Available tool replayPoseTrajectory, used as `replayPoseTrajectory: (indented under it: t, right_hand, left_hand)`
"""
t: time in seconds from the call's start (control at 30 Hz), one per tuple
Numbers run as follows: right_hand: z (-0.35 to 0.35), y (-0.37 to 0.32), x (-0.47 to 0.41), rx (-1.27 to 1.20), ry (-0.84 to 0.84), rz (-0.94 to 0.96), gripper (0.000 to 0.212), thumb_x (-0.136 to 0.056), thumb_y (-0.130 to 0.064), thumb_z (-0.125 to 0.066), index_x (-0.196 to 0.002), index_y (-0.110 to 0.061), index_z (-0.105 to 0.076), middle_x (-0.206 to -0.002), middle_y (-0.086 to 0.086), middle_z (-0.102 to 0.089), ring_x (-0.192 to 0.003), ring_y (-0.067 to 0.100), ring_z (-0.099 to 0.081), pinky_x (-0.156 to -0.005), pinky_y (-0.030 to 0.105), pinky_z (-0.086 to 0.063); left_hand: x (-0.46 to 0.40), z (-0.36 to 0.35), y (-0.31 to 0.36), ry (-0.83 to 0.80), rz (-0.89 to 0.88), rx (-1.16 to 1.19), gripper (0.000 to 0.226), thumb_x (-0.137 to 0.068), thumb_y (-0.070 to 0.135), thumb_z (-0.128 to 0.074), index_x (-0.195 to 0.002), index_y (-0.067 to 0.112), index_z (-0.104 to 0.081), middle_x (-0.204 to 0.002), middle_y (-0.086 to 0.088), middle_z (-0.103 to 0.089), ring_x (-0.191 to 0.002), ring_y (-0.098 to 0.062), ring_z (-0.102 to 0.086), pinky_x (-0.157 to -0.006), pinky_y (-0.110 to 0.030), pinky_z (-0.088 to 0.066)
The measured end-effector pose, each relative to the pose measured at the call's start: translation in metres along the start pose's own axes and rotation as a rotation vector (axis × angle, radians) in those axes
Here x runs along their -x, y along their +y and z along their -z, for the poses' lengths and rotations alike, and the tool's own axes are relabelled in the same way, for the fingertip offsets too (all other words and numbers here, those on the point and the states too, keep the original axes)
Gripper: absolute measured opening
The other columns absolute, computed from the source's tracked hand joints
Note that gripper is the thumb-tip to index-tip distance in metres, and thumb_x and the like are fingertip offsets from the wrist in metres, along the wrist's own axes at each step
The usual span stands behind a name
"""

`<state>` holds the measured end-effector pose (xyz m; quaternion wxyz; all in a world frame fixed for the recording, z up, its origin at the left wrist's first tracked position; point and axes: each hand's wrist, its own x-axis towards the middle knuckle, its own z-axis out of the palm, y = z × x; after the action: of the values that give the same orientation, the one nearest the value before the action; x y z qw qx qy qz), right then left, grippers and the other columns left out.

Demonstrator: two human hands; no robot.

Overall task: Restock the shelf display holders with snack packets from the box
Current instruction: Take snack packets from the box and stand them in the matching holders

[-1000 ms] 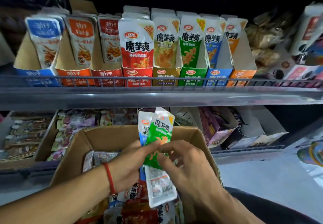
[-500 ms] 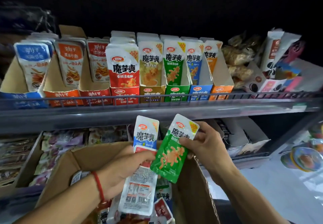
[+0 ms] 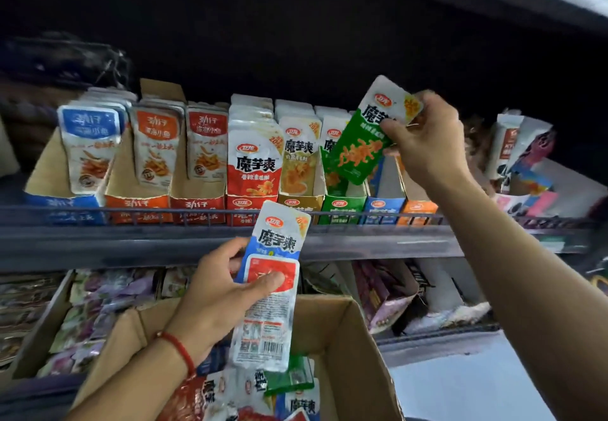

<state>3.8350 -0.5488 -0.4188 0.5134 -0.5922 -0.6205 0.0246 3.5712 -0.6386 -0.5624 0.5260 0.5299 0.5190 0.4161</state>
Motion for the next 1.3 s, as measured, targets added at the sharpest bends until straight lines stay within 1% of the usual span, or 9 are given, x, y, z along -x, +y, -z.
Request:
replayPoseTrajectory:
  t: [0.2, 0.4, 0.5, 0.6, 0.7, 0.87, 1.0, 1.17, 1.3]
  right_hand:
    - [-0.039, 0.013, -0.014, 0.245, -0.260, 0.013, 0.019, -0.092, -0.019, -0.073, -0.108, -0.013, -0.064, -0.094, 0.006, -0.073, -0.086, 0.024, -0.072, -0.079, 0.042, -0.060]
    - [-0.047, 0.022, -0.021, 0.434, -0.230, 0.074, 0.038, -0.089, -0.028, -0.079, -0.122, -0.012, -0.069, -0.116, 0.009, -0.067, -0.094, 0.024, -0.064, -0.075, 0.028, -0.039]
    - [-0.050, 0.021, -0.017, 0.460, -0.166, 0.121, 0.041, -0.090, -0.028, -0.079, -0.125, -0.016, -0.063, -0.124, 0.008, -0.056, -0.093, 0.028, -0.066, -0.075, 0.035, -0.047]
    - [-0.049, 0.011, 0.002, 0.360, -0.046, 0.129, 0.040, -0.094, -0.026, -0.073, -0.128, -0.019, -0.054, -0.126, 0.005, -0.054, -0.083, 0.017, -0.064, -0.074, 0.036, -0.051]
    - [-0.039, -0.001, 0.041, 0.158, -0.060, 0.146, 0.029, -0.097, -0.024, -0.067, -0.123, -0.018, -0.056, -0.110, -0.003, -0.063, -0.079, 0.006, -0.062, -0.068, 0.015, -0.045]
    - [-0.026, 0.002, 0.136, -0.400, -0.527, -0.298, 0.029, -0.096, -0.035, -0.068, -0.119, -0.019, -0.058, -0.103, 0.013, -0.071, -0.089, 0.033, -0.072, -0.073, 0.046, -0.063]
    - [-0.040, 0.012, 0.198, -0.557, -0.820, -0.457, 0.062, -0.079, -0.046, -0.085, -0.127, -0.022, -0.055, -0.116, 0.008, -0.071, -0.104, 0.024, -0.073, -0.088, 0.050, -0.061]
    - [-0.036, 0.022, 0.191, -0.535, -0.797, -0.414, 0.041, -0.086, -0.024, -0.083, -0.121, -0.022, -0.061, -0.109, 0.001, -0.078, -0.100, 0.020, -0.075, -0.091, 0.048, -0.060]
    - [0.003, 0.040, 0.165, -0.571, -0.677, -0.386, 0.026, -0.091, -0.020, -0.077, -0.114, -0.011, -0.068, -0.104, 0.004, -0.079, -0.096, 0.022, -0.076, -0.090, 0.045, -0.061]
  left_hand:
    - [-0.001, 0.009, 0.002, 0.013, -0.015, 0.020, 0.049, -0.074, 0.025, -0.088, -0.116, 0.030, -0.063, -0.097, 0.006, -0.079, -0.087, -0.015, -0.077, -0.081, -0.045, -0.063]
    - [-0.003, 0.014, 0.002, 0.006, -0.022, 0.053, 0.052, -0.073, 0.026, -0.087, -0.118, 0.028, -0.062, -0.097, 0.004, -0.080, -0.087, -0.016, -0.077, -0.081, -0.046, -0.063]
    - [-0.003, 0.014, 0.003, -0.008, -0.026, 0.061, 0.053, -0.069, 0.033, -0.085, -0.117, 0.029, -0.062, -0.096, 0.003, -0.080, -0.087, -0.018, -0.077, -0.081, -0.048, -0.063]
    - [-0.003, 0.012, 0.002, -0.029, -0.012, 0.089, 0.046, -0.074, 0.029, -0.082, -0.116, 0.028, -0.062, -0.097, 0.000, -0.080, -0.088, -0.020, -0.077, -0.083, -0.050, -0.062]
    - [-0.002, 0.009, 0.001, -0.058, 0.019, 0.171, 0.042, -0.080, 0.016, -0.078, -0.117, 0.019, -0.059, -0.098, -0.007, -0.079, -0.089, -0.027, -0.077, -0.088, -0.056, -0.059]
    - [0.008, -0.003, 0.001, -0.110, 0.060, 0.351, 0.047, -0.076, 0.009, -0.072, -0.121, 0.009, -0.061, -0.103, -0.016, -0.077, -0.094, -0.032, -0.076, -0.076, -0.042, -0.062]
    - [0.019, -0.017, 0.000, -0.075, 0.075, 0.398, 0.041, -0.080, 0.002, -0.072, -0.118, 0.013, -0.068, -0.106, -0.013, -0.077, -0.097, -0.032, -0.075, -0.076, -0.042, -0.060]
    - [0.023, -0.043, 0.019, 0.068, 0.032, 0.421, 0.028, -0.087, 0.009, -0.069, -0.115, 0.013, -0.070, -0.104, -0.009, -0.079, -0.096, -0.026, -0.076, -0.076, -0.038, -0.062]
    - [0.002, -0.067, 0.070, 0.097, -0.201, 0.210, 0.027, -0.089, 0.032, -0.066, -0.112, 0.018, -0.071, -0.105, 0.006, -0.079, -0.098, -0.009, -0.074, -0.077, -0.029, -0.060]
